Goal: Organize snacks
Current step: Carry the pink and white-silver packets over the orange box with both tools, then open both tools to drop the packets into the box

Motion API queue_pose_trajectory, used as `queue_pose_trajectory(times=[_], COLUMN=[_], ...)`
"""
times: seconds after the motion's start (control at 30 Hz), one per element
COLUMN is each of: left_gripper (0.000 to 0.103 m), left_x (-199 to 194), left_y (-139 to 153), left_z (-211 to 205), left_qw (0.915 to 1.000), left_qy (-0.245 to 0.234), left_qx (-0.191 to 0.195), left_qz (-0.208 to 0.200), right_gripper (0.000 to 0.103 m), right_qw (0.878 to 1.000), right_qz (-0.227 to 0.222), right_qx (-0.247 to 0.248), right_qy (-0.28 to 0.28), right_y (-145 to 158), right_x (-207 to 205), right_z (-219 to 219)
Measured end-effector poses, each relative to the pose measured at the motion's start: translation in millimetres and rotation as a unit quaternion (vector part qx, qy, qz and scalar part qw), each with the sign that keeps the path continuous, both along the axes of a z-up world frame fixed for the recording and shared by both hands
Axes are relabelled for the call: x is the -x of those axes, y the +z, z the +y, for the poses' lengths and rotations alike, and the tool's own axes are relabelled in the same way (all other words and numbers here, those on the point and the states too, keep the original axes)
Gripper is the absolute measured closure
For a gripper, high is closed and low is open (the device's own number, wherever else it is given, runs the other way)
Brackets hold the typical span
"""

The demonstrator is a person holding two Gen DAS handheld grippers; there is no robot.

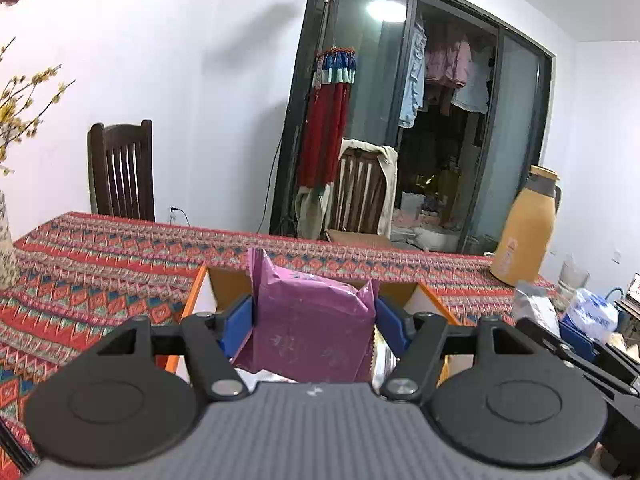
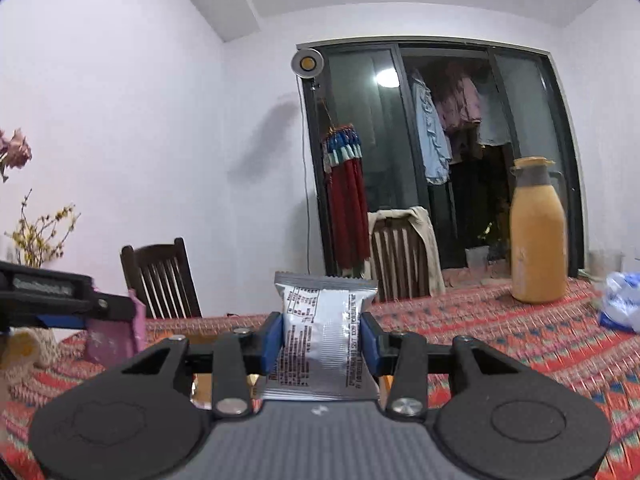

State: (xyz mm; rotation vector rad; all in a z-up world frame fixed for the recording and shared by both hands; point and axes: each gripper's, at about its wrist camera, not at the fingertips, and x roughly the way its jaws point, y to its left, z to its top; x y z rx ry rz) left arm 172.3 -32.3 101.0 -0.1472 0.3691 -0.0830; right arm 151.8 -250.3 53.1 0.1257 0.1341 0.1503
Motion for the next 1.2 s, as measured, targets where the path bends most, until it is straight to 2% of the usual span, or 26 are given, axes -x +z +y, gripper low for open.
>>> queue_pose_trajectory(times=[0.13, 0.27, 0.33, 0.4, 0.5, 0.63, 0.67, 0.7, 0.73, 0.77, 0.83, 1.2], left_gripper=[0.035, 0.036, 0.036, 0.036, 0.036, 0.033, 0.028, 0.018, 0.007, 0.000, 0.000, 0.000], left_x=[-28.5, -55.3, -65.8, -74.1, -77.6, -78.5, -75.7, -72.4, -69.0, -64.0, -58.5, -58.1], left_y=[4.1, -19.5, -33.9, -40.6, -47.3, -51.9, -52.3, -51.8, -50.6, -49.5, -46.1, -46.9], left_z=[-6.8, -5.6, -7.4, -9.1, -11.2, -8.1, -5.9, -4.6, -3.3, -3.1, -0.6, 5.2], left_qw=[0.9997, 0.9982, 0.9987, 0.9994, 0.9995, 0.9995, 0.9995, 0.9992, 0.9989, 0.9984, 0.9971, 0.9965], left_qy=[0.024, 0.057, 0.049, 0.034, 0.028, 0.031, 0.032, 0.036, 0.042, 0.048, 0.059, 0.073], left_qx=[0.001, 0.013, 0.006, 0.000, -0.008, -0.002, 0.008, 0.012, 0.015, 0.017, 0.026, 0.036], left_qz=[-0.007, -0.015, -0.007, 0.004, 0.012, 0.008, 0.001, -0.007, -0.017, -0.026, -0.040, -0.022], right_gripper=[0.063, 0.063, 0.063, 0.063, 0.063, 0.061, 0.056, 0.050, 0.033, 0.016, 0.001, 0.000], right_qw=[1.000, 0.999, 0.999, 0.997, 0.996, 0.996, 0.996, 0.996, 0.996, 0.996, 0.997, 0.998], right_qz=[-0.002, 0.007, 0.024, 0.052, 0.075, 0.073, 0.074, 0.075, 0.076, 0.075, 0.069, 0.065], right_qx=[0.015, 0.044, 0.036, 0.049, 0.047, 0.048, 0.047, 0.046, 0.044, 0.041, 0.037, 0.017], right_qy=[0.010, 0.012, 0.018, 0.015, 0.018, 0.016, 0.012, 0.009, 0.004, 0.000, -0.007, -0.016], right_y=[14.3, 1.9, -15.0, -28.1, -37.6, -38.5, -38.7, -39.6, -40.2, -40.6, -39.2, -39.7], right_x=[-40.1, -80.6, -97.8, -110.1, -119.6, -117.1, -117.3, -116.0, -115.8, -114.7, -111.7, -104.7], right_z=[10.5, 22.0, 21.9, 23.9, 25.0, 27.0, 26.8, 24.9, 23.9, 23.5, 22.3, 15.8])
